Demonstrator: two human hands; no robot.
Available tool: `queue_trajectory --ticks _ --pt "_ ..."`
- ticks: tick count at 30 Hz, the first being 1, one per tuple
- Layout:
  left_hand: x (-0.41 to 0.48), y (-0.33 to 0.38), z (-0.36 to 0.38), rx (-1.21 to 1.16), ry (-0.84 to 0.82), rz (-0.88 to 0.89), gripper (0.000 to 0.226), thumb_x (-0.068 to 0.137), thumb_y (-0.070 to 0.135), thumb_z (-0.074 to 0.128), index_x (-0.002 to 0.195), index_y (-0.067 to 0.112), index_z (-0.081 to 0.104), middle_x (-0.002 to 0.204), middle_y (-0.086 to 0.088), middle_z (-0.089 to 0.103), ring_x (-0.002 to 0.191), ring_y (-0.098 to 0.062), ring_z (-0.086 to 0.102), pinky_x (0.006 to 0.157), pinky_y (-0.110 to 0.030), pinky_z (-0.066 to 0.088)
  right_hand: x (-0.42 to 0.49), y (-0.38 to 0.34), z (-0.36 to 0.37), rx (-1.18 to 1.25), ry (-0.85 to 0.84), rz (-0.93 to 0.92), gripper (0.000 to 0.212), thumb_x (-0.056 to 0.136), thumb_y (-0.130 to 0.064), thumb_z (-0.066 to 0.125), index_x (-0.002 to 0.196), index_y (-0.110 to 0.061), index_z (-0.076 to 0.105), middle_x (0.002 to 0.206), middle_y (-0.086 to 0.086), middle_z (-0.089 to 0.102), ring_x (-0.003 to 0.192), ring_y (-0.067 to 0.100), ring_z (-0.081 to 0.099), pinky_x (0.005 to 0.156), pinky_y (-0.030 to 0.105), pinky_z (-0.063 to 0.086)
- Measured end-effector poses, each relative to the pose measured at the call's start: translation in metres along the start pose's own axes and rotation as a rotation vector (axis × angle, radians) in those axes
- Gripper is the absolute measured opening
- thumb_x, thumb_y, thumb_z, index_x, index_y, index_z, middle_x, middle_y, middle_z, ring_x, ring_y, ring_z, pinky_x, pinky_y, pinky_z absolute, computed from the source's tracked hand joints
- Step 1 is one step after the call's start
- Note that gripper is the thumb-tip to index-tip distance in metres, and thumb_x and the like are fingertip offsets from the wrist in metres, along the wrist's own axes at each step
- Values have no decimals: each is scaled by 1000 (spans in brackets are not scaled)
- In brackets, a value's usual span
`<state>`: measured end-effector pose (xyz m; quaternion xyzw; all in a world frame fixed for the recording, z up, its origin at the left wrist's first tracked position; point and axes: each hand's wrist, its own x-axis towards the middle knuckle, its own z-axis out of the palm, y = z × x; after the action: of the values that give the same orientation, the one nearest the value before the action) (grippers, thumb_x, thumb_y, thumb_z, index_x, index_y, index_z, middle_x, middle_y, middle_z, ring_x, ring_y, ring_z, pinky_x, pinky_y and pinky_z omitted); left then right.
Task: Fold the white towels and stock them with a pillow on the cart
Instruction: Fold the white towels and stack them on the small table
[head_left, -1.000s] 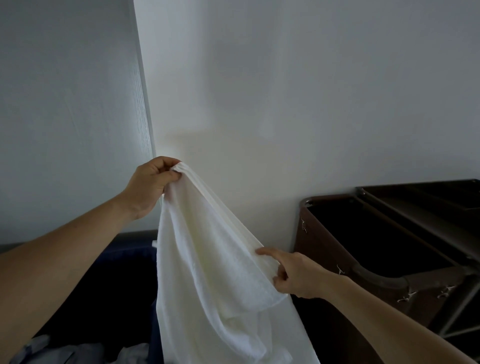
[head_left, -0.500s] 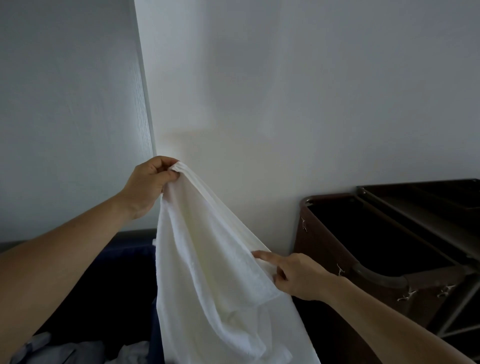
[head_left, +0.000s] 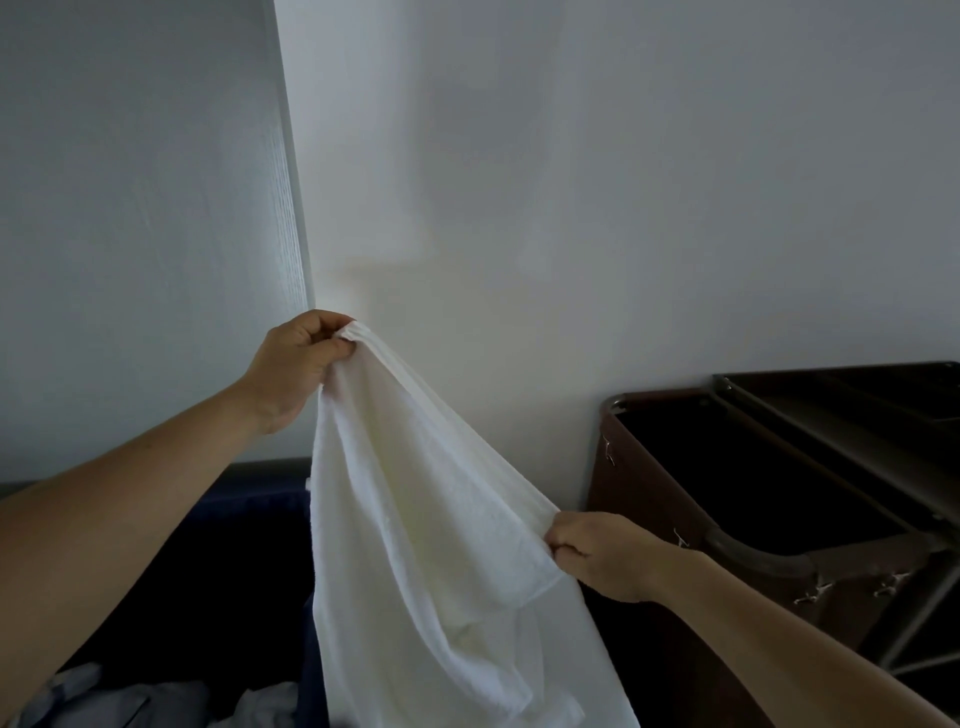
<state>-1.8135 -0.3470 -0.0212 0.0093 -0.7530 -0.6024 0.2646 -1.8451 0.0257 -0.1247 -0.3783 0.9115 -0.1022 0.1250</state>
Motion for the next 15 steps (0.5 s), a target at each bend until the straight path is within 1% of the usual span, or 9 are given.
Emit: queue_trajectory --ticks 2,4,6,7,9,10,11,13,15 --pt "-1 1 -1 3 -3 -7 30 92 7 63 89 34 76 98 2 71 96 -19 64 89 -41 50 -1 1 -1 -88 13 -51 34 103 -40 42 113 -21 68 108 -12 56 94 9 57 82 20 39" --pt "-3 1 2 4 -16 -7 28 92 6 62 92 30 75 99 0 71 96 -19 64 91 -41 51 1 -3 -4 -65 -83 -43 32 100 -37 50 121 -21 68 113 -11 61 97 9 58 84 21 40" --pt "-5 2 10 6 -45 -2 26 92 3 62 96 26 74 99 -1 71 95 -18 64 93 -41 50 6 -11 -5 -74 -198 -33 30 96 -29 57 121 -18 70 110 -6 69 90 10 61 77 17 41" --pt "-7 2 14 10 -62 0 25 93 3 61 99 24 73 100 -1 72 96 -18 65 94 -40 50 9 -13 -5 -96 -220 -34 27 94 -28 60 114 -16 73 99 -8 72 80 8 61 69 15 39" --pt "-9 4 21 8 -83 1 23 93 3 61 103 22 72 101 -1 72 96 -16 66 94 -37 50 13 -15 -3 -120 -193 -5 18 91 -28 63 84 -17 75 63 -17 64 61 5 52 57 16 33" --pt "-10 5 22 4 -84 1 23 94 3 61 103 21 72 102 -1 72 96 -16 66 94 -36 51 15 -15 -3 -134 -159 23 24 91 -28 61 69 -19 68 52 -15 58 57 7 49 54 18 32" --pt "-10 6 21 1 -81 3 23 94 3 60 103 21 72 101 0 72 96 -15 66 93 -35 51 15 -15 -2 -152 -120 41 28 91 -28 58 65 -19 63 52 -12 57 58 11 50 54 20 33" --pt "-9 5 14 -1 -58 6 24 94 5 60 100 25 73 99 2 72 96 -16 65 91 -35 51 16 -13 0 -191 2 57 28 96 -32 50 79 -17 67 72 -6 63 71 18 59 61 24 38" --pt "-5 2 1 -4 -22 -4 26 94 8 61 95 31 75 98 5 72 97 -17 65 88 -34 53 12 -12 -2 -167 159 21 28 101 -37 46 98 -22 70 95 -8 60 83 13 58 72 25 39"
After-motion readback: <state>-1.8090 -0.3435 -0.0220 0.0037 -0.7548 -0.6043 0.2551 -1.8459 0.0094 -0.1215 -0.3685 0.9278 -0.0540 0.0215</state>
